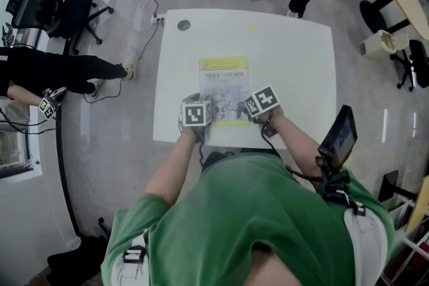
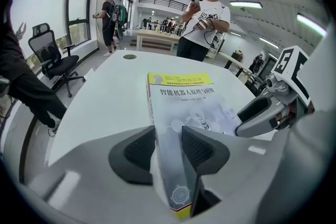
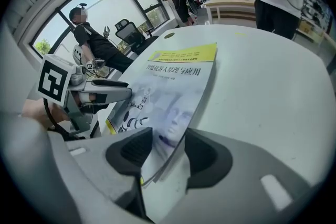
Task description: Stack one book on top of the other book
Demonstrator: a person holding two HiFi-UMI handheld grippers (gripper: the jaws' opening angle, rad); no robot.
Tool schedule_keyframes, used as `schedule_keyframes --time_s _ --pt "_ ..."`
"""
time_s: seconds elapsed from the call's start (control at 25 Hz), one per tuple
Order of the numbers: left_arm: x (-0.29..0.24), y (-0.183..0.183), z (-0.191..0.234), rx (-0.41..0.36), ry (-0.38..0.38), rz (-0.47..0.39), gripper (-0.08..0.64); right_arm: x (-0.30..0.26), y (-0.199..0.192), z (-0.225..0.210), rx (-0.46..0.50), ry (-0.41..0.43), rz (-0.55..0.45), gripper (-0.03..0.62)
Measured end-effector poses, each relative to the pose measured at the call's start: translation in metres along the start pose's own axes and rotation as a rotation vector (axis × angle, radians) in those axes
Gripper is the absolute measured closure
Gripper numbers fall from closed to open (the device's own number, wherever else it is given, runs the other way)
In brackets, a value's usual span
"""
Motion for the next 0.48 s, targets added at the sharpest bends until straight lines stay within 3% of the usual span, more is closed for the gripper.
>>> schedule_keyframes --time_s 0.48 --pt "0.001 -0.001 0.005 -0.023 -0.007 -0.028 0.390 -0.001 -0.003 0.009 -0.032 -0.035 -0.024 0.394"
Point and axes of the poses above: the fingertips, and each gripper's own axes: x backward along the fingers, z to its left, y out of its top, the point moved 6 cm from there along x, backward along the fingers, and after that the axes turned 3 degrees about -x, right-handed, at the moved point
